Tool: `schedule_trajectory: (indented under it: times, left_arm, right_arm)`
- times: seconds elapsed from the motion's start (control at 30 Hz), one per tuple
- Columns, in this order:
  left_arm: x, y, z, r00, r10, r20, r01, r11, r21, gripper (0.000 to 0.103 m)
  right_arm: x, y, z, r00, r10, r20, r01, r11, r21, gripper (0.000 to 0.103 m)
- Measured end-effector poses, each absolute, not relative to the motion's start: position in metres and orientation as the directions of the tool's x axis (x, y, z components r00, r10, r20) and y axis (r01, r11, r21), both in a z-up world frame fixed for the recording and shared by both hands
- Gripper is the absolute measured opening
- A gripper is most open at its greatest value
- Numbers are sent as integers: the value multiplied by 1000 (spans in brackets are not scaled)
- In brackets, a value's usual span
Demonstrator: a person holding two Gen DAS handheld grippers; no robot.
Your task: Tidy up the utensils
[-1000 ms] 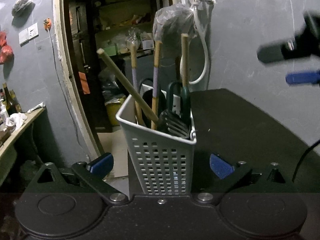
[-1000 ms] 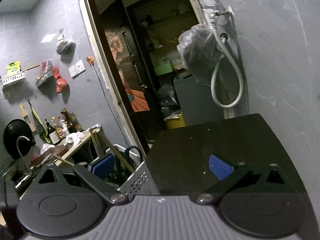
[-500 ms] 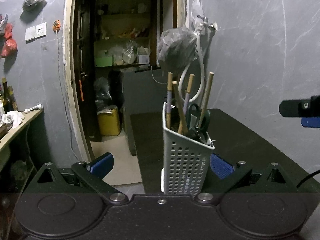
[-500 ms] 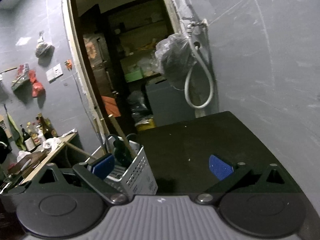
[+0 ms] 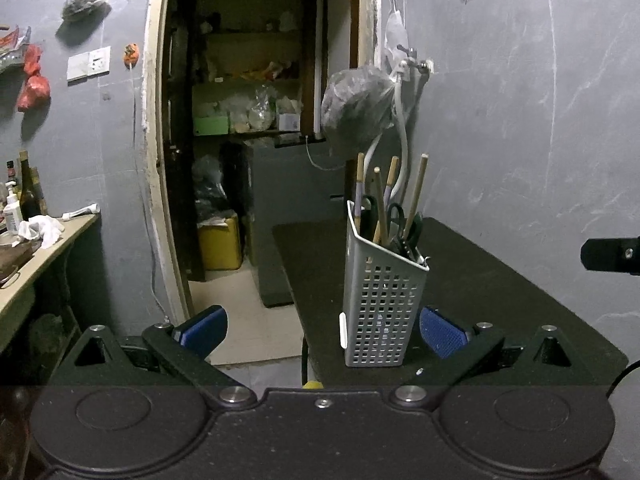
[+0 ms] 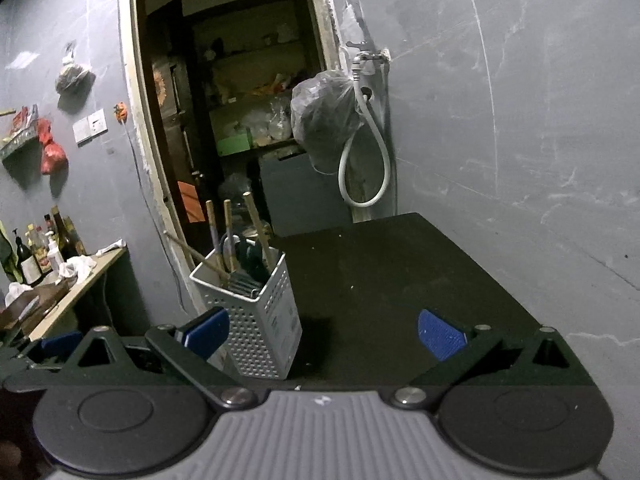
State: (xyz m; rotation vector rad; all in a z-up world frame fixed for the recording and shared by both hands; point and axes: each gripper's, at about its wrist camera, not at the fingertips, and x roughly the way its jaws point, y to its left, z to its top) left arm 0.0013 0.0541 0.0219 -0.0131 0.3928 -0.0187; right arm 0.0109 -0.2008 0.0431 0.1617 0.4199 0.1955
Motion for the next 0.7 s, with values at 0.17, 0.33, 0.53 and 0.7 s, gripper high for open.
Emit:
schedule_trajectory:
  times: [0.17, 0.33, 0.53, 0.7]
  left_arm:
    - [-14, 54, 28, 929, 9, -371, -2, 1000, 19, 102]
    - [-23, 53, 33, 931, 43, -363, -27, 998, 49, 102]
    - [-30, 47, 29, 915, 55, -400, -30, 997, 70, 102]
    - [-38, 39, 24, 905, 57, -422, -22, 996, 88, 102]
  right_arm:
    - [-1, -197, 45, 895, 228, -383, -172, 969, 175, 103]
    - [-6, -196, 35, 880, 239, -410, -186, 968, 166, 103]
    - [-14, -202, 21, 852, 260, -455, -198, 964, 179, 103]
    - [-19, -213, 12, 838, 255, -483, -182, 964, 193, 103]
